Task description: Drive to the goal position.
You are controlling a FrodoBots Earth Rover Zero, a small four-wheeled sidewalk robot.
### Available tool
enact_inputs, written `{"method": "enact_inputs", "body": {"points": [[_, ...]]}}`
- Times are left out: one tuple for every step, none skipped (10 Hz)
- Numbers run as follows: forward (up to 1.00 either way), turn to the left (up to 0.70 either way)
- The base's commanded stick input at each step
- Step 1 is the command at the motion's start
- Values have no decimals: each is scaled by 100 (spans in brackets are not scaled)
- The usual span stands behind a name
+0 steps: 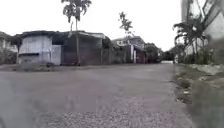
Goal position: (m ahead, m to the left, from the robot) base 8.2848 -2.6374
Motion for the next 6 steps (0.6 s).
{"method": "enact_inputs", "body": {"points": [[100,-3],[100,3],[100,1],[100,0],[100,-40],[100,-40]]}}
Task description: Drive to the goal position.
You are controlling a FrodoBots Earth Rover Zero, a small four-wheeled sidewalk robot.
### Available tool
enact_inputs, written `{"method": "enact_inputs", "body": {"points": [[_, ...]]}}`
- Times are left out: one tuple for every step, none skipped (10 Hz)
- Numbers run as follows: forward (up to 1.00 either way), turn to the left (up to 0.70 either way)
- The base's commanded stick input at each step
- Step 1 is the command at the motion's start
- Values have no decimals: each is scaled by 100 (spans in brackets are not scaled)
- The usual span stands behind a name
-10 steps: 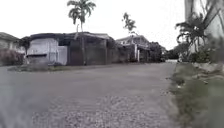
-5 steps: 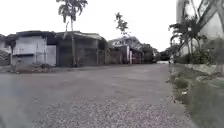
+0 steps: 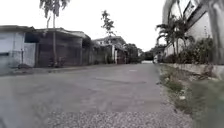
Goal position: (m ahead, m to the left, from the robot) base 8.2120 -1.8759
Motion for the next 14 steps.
{"method": "enact_inputs", "body": {"points": [[100,-40],[100,-39],[100,-18],[100,-1],[100,0],[100,2],[100,0],[100,2],[100,0],[100,3],[100,5],[100,5],[100,6],[100,2]]}}
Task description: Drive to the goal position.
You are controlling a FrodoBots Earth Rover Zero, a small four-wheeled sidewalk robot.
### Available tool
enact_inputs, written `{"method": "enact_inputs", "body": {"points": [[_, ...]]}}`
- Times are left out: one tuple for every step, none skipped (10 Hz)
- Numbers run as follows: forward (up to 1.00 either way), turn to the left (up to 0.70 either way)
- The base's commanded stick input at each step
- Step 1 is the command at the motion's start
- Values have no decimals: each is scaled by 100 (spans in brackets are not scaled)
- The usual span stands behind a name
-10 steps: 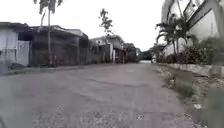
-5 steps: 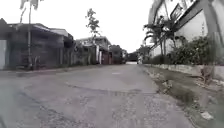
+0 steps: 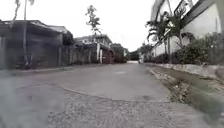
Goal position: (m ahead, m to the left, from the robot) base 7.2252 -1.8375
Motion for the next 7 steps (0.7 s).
{"method": "enact_inputs", "body": {"points": [[100,5],[100,9],[100,2],[100,6],[100,1],[100,0],[100,0]]}}
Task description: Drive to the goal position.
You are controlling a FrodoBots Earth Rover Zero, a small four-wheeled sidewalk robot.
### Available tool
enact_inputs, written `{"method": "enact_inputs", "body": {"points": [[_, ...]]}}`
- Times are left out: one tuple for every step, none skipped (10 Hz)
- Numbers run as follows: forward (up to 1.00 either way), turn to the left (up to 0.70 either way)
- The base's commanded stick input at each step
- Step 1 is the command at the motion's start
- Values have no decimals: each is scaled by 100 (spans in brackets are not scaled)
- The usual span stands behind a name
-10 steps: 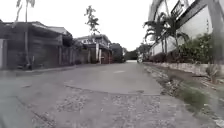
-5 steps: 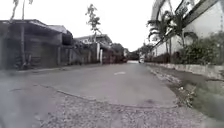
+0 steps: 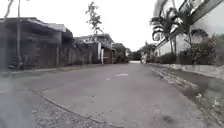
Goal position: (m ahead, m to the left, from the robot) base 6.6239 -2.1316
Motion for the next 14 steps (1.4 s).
{"method": "enact_inputs", "body": {"points": [[100,0],[100,0],[100,6],[100,14],[100,31],[100,40],[100,25],[100,0],[100,2],[100,9],[100,2],[100,0],[100,3],[100,10]]}}
